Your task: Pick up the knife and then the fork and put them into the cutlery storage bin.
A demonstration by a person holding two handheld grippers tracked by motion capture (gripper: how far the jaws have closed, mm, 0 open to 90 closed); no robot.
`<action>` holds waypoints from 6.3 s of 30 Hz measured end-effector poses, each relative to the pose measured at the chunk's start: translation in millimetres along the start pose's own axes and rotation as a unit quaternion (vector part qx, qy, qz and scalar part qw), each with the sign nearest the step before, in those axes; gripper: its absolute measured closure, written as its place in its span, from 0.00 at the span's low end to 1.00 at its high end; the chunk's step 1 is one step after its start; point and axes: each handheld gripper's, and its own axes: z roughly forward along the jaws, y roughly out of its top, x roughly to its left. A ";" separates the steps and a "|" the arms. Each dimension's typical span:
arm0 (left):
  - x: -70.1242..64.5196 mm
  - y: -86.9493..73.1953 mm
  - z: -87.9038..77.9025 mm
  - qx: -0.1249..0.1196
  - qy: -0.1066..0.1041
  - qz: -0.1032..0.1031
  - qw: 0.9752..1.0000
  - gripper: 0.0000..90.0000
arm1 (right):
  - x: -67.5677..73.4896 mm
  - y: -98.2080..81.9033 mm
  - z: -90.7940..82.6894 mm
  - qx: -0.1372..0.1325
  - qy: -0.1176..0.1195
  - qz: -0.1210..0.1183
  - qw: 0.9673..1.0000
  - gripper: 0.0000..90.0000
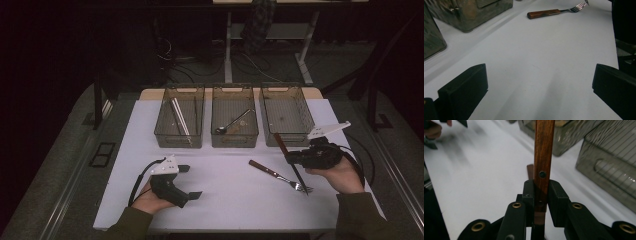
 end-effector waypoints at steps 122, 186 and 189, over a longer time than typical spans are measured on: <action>-1.4 -4.4 -2.8 0.009 0.001 0.001 1.000 0.00 | -29.1 -2.5 6.3 -0.096 -0.068 0.031 0.993 0.32; -4.5 -3.5 1.2 0.019 -0.010 0.009 1.000 0.00 | 14.9 24.4 110.3 0.332 -0.010 -0.128 0.935 0.84; -4.5 -3.5 1.4 0.020 -0.010 0.009 1.000 0.00 | 16.5 29.4 115.3 0.356 -0.014 -0.128 0.925 0.85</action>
